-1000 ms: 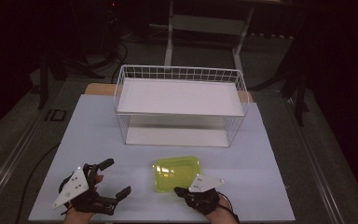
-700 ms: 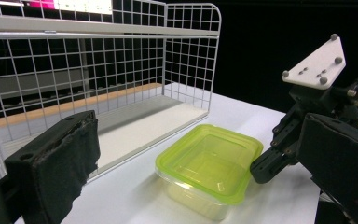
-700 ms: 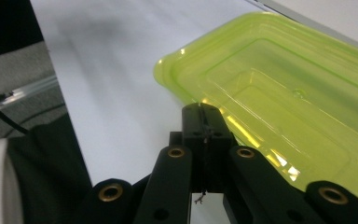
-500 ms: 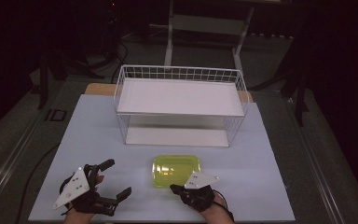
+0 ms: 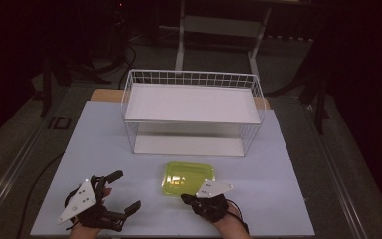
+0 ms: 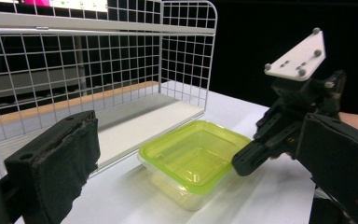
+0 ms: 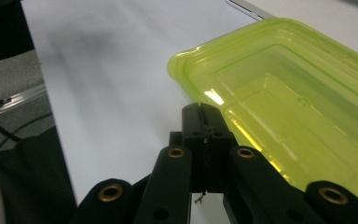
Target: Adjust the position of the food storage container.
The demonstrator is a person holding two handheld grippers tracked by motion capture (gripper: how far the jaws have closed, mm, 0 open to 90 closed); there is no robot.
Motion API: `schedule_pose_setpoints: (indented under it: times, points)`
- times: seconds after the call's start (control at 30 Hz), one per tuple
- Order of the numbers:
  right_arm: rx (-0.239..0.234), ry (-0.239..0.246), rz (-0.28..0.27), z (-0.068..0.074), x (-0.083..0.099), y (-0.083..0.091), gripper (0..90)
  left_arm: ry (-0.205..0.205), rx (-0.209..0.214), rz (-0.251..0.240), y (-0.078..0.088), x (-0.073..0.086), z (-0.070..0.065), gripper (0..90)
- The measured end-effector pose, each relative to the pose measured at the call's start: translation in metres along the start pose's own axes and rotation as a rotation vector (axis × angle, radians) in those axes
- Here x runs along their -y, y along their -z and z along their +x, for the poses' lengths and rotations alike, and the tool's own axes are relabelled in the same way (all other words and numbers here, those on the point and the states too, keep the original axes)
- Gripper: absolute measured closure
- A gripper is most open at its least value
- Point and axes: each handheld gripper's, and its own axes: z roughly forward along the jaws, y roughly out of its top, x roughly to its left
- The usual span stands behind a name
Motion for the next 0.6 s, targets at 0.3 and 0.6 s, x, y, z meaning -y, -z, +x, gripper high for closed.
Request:
schedule_pose_setpoints:
  times: [0.3,0.6]
  points:
    - [0.044,-0.052,0.022,-0.015,0.013,0.016,90.0,0.002,-0.002,0.003,-0.001,0.000,0.000,0.3]
    - [0.044,-0.057,0.006,-0.016,0.013,0.024,87.5,0.012,0.006,0.018,-0.003,0.002,0.001,0.3]
